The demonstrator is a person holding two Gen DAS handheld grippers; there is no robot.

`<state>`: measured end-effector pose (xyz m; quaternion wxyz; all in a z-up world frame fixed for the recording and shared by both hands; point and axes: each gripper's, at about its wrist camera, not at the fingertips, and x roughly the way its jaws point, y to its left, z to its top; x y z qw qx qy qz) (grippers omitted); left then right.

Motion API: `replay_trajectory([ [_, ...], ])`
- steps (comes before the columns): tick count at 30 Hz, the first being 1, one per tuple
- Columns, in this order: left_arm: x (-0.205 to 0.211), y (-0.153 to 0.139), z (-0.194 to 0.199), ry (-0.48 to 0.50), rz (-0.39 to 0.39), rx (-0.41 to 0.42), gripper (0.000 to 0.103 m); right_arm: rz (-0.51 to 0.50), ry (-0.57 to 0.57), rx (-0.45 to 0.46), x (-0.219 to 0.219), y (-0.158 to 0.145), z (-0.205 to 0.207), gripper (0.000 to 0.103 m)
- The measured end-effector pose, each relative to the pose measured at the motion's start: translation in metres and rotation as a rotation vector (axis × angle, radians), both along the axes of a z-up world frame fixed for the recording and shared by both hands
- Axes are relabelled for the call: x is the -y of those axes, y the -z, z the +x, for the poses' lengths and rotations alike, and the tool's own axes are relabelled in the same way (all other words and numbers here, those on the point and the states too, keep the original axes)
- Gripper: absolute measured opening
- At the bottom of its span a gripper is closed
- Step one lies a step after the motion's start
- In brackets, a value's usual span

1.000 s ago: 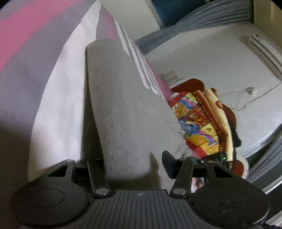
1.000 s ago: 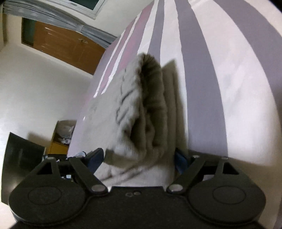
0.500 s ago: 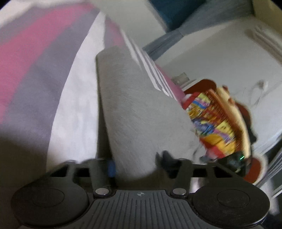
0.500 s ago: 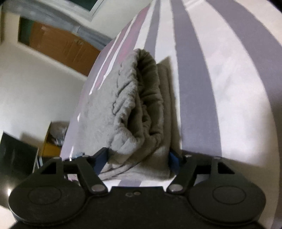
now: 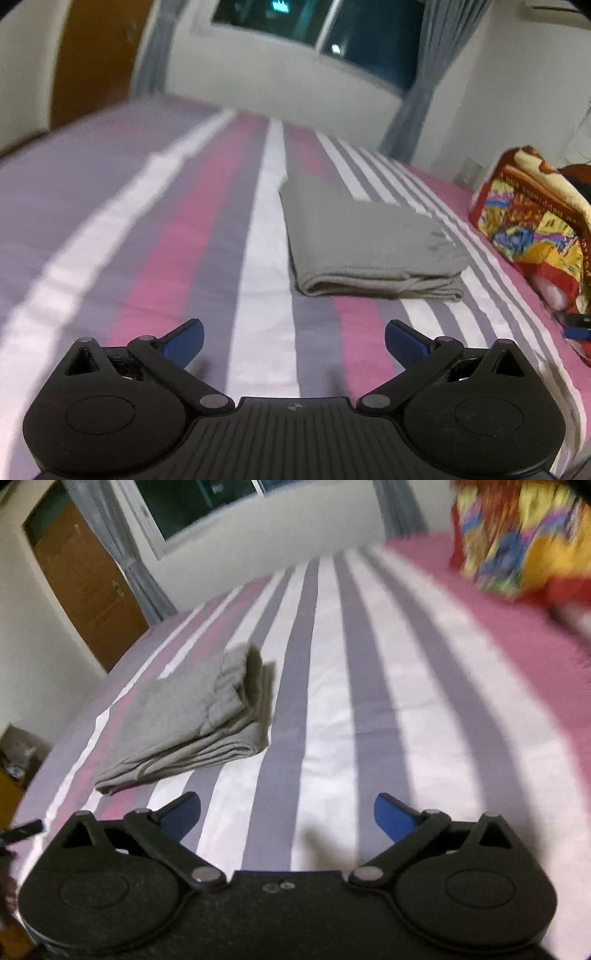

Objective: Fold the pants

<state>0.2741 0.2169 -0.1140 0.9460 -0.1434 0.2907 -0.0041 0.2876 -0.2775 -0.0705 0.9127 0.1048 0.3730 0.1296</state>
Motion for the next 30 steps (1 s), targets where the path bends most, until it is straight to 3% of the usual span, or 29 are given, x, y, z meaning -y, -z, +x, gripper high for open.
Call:
replay_trajectory([
  [5,0.01,-0.037,-0.064,-0.028,0.03,0.054,0.103,-0.048,0.012,0.116,-0.005,-0.044,-0.073,0.1],
  [10,0.027,-0.081,-0.117,-0.061,0.084,0.127,0.103,-0.193,-0.001,0.183,-0.036,-0.073,-0.127,0.099],
  [17,0.052,-0.13,-0.185,-0.002,0.038,0.242,0.103,-0.18,-0.042,0.288,-0.064,-0.111,-0.189,0.099],
  [30,0.117,-0.187,-0.278,0.105,0.12,0.347,0.103,-0.153,-0.081,0.404,-0.086,-0.147,-0.269,0.098],
])
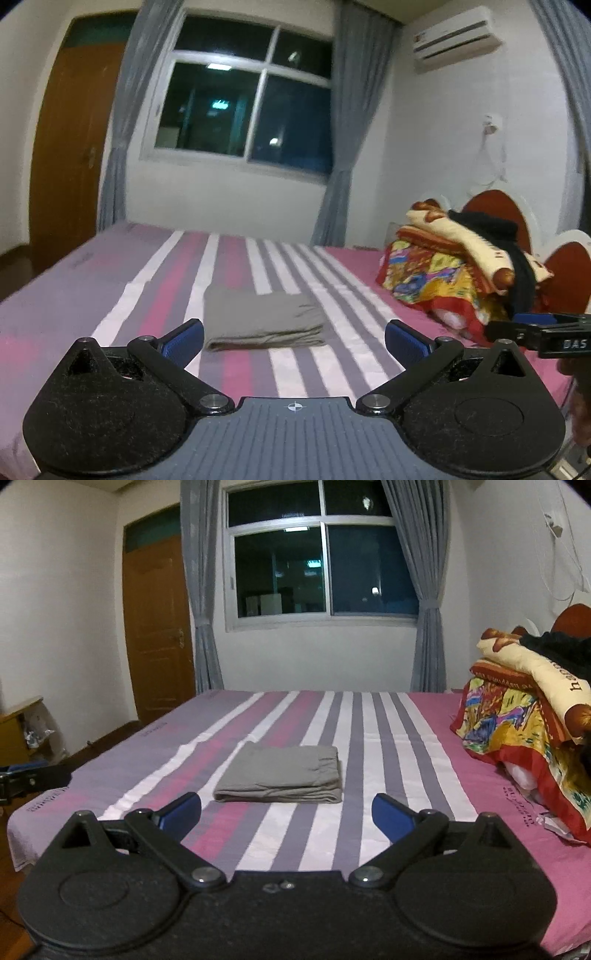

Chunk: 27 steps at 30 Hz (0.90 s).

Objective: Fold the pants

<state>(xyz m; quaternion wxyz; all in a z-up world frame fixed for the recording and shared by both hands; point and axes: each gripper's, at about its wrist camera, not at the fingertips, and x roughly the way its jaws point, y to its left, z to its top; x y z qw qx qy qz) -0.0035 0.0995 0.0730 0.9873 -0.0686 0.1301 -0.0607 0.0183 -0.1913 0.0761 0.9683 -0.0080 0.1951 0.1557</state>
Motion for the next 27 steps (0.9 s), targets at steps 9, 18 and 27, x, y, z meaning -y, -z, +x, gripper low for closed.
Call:
replay_trajectory([
  [9,0.027,-0.01,-0.069,0.006,0.007,0.053,0.103,0.011,-0.011,0.076,-0.003,-0.012,-0.067,0.098],
  [18,0.026,-0.003,-0.077,-0.007,-0.005,0.047,0.103,0.013,-0.03,0.091,-0.015,-0.018,-0.071,0.098],
  [27,0.028,-0.001,-0.075,0.001,-0.013,0.051,0.103,-0.001,-0.047,0.103,-0.024,-0.017,-0.073,0.098],
])
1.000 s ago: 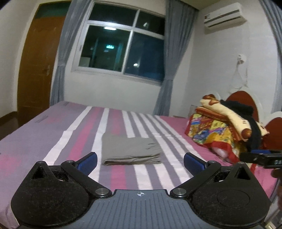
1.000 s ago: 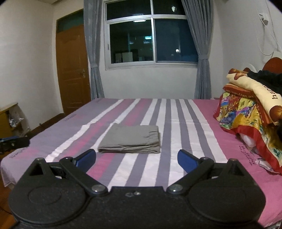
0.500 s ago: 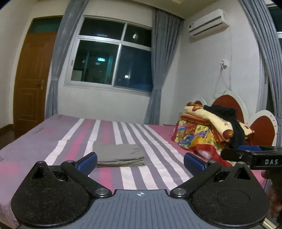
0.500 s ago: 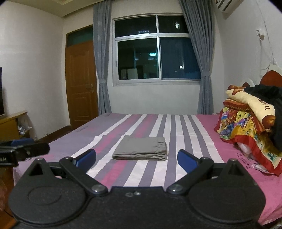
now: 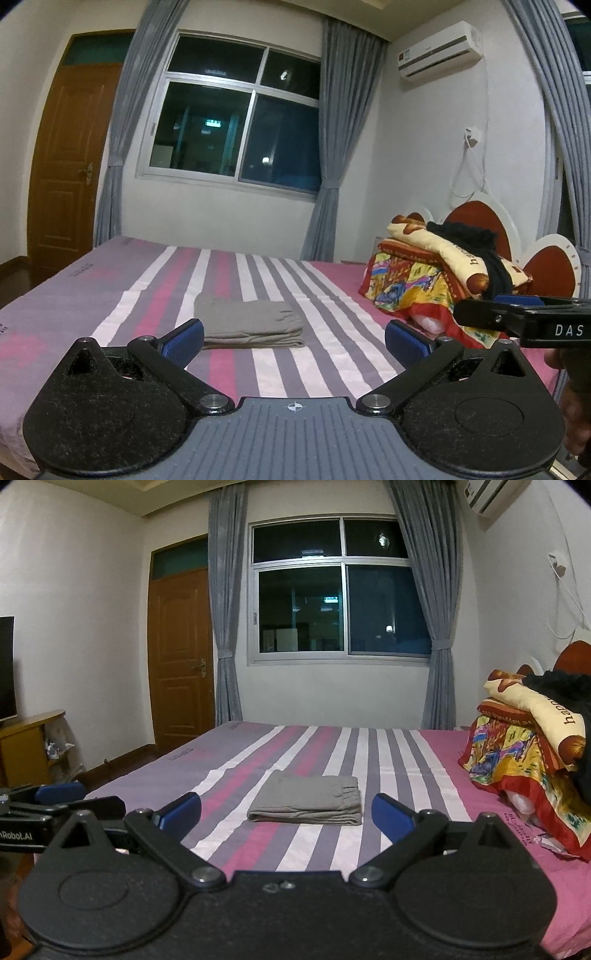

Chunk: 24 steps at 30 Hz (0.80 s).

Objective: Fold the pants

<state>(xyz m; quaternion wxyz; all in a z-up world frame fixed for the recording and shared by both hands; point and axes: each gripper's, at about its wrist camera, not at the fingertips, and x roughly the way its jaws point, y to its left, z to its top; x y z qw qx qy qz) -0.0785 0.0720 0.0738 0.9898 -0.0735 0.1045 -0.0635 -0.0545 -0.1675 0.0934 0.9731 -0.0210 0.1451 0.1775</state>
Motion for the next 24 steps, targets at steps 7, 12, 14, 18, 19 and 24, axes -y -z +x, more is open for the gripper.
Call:
replay_trajectory([
  [7,0.0016,-0.0006,-0.0002,0.0,0.006,0.004,0.103,0.001,0.003,-0.002,0.0014,0.0004,-0.0033,0.098],
  [12,0.0027,-0.0009,0.0003,0.004,0.008,0.004,0.103,0.004,0.005,-0.001,0.0008,-0.0001,-0.0031,0.098],
  [14,0.0022,-0.0012,0.0004,0.007,0.008,0.003,0.103,0.001,0.006,-0.001,0.0008,-0.0001,-0.0033,0.098],
  [18,0.002,-0.0019,0.0005,0.007,0.008,0.003,0.103,0.002,0.005,0.001,0.0012,-0.0013,-0.0033,0.098],
  [19,0.0019,-0.0019,0.0008,0.007,0.008,0.004,0.103,0.001,0.006,0.001,0.0011,-0.002,-0.0026,0.098],
  [24,0.0015,-0.0036,0.0015,0.012,0.01,0.008,0.103,0.002,0.007,0.002,-0.0008,-0.0017,-0.003,0.099],
])
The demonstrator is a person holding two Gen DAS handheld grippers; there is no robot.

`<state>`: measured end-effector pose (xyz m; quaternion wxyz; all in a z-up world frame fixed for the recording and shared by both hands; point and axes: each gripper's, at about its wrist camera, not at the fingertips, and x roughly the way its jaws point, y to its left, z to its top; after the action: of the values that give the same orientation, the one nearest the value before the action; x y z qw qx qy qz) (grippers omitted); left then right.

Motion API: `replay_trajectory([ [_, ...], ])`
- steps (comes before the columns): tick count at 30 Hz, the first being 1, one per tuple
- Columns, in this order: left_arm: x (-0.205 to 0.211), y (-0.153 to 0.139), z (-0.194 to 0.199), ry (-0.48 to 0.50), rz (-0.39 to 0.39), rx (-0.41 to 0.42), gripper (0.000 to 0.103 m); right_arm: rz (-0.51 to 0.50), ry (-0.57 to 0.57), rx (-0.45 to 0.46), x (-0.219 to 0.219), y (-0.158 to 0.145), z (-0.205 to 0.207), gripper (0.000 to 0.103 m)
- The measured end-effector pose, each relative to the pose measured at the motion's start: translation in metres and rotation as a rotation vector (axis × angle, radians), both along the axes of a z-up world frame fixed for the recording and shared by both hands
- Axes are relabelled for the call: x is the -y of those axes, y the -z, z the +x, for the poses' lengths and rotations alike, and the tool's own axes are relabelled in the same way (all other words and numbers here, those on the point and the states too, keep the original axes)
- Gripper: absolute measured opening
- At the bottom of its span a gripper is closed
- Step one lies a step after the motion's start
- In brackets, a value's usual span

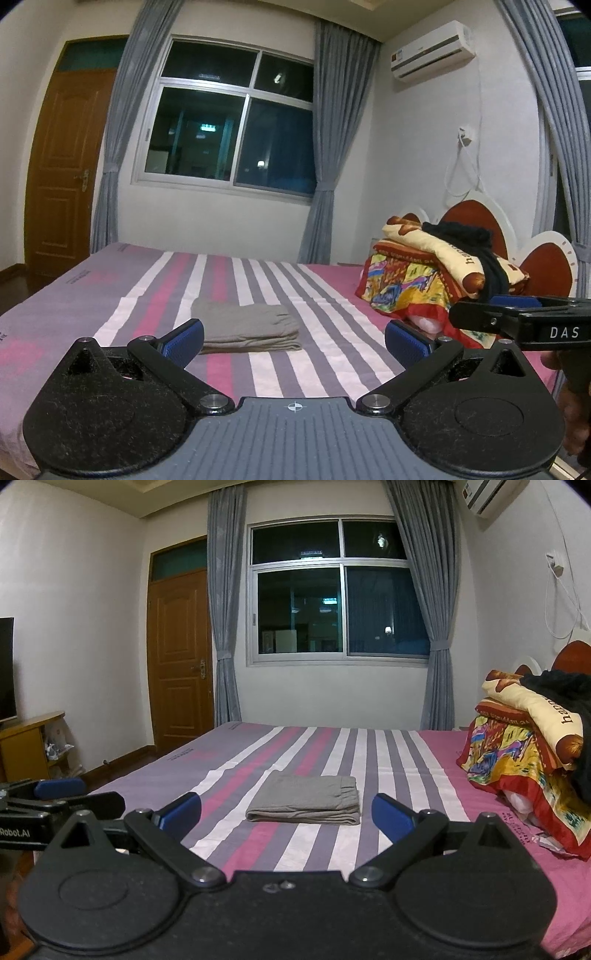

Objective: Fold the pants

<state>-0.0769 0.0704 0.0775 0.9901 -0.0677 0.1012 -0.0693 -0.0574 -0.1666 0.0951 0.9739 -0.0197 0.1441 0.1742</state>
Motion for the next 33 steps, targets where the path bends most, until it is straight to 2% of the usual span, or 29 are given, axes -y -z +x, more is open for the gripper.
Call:
replay_trajectory([
  [33,0.0012,-0.0022,0.0028,0.015,0.007,0.001,0.103,0.003,-0.002,-0.006,-0.0047,-0.0004,-0.0015,0.1],
])
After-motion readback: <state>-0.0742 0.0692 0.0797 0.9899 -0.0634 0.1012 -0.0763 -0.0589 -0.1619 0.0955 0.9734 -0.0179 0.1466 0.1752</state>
